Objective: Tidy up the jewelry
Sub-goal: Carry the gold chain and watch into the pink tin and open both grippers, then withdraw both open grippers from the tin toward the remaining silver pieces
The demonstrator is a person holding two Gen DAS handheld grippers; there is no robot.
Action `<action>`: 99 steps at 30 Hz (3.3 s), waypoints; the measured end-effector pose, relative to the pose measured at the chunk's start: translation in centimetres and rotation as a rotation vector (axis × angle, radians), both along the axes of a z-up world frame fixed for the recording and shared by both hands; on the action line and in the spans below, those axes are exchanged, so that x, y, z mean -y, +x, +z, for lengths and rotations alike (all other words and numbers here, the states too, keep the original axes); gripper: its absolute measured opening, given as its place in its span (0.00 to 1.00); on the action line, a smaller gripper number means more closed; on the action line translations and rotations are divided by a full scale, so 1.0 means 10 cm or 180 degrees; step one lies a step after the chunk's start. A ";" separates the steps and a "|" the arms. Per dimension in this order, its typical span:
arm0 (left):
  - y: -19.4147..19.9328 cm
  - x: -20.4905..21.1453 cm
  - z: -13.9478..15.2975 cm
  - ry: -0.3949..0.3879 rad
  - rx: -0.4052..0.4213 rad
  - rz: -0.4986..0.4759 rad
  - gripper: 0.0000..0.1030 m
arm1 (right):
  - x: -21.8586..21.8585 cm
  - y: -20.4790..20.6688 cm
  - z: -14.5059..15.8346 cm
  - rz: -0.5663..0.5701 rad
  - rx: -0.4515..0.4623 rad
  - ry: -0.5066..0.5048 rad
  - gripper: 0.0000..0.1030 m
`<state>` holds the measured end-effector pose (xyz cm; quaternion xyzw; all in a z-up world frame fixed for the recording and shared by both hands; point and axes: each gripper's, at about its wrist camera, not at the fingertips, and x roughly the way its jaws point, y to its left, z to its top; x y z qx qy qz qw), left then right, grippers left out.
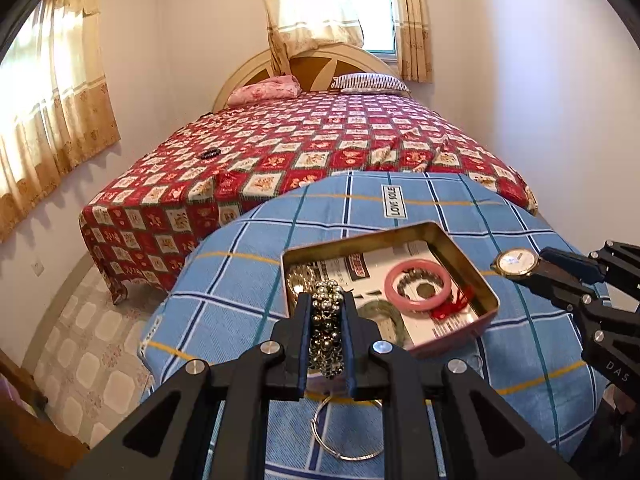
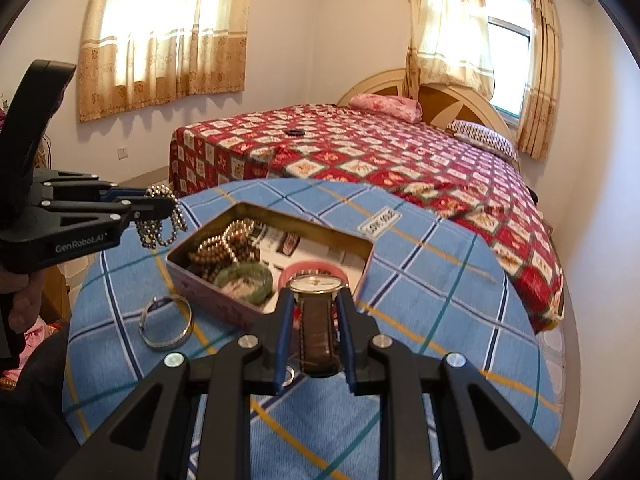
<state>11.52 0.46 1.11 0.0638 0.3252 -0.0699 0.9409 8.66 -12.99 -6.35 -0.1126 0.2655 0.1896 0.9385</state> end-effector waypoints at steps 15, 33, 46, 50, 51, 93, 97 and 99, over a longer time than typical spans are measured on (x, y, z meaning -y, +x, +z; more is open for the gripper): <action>0.35 0.03 -0.05 0.0068 -0.0041 0.0011 0.13 | -0.10 0.30 0.10 0.0037 0.0081 0.0084 0.23; 0.63 0.10 -0.28 0.0138 -0.0217 0.0046 0.13 | -0.19 0.53 -0.09 0.0096 -0.0087 0.0091 0.23; 0.69 0.11 -0.42 0.0175 -0.0322 0.0052 0.13 | -0.30 0.58 -0.26 0.0150 -0.0204 0.0066 0.23; 0.69 0.11 -0.45 0.0170 -0.0334 0.0059 0.13 | -0.31 0.59 -0.31 0.0143 -0.0242 0.0046 0.23; 0.69 0.11 -0.45 0.0172 -0.0337 0.0060 0.13 | -0.31 0.59 -0.32 0.0142 -0.0251 0.0045 0.23; 0.57 0.11 -0.53 0.0298 -0.0335 0.0202 0.69 | -0.14 0.53 -0.43 -0.0042 -0.0350 0.0145 0.56; 0.51 0.11 -0.52 0.0327 -0.0326 0.0209 0.69 | -0.11 0.48 -0.44 -0.0061 -0.0370 0.0168 0.56; 0.48 0.10 -0.52 0.0319 -0.0321 0.0212 0.69 | -0.10 0.46 -0.45 -0.0078 -0.0384 0.0177 0.56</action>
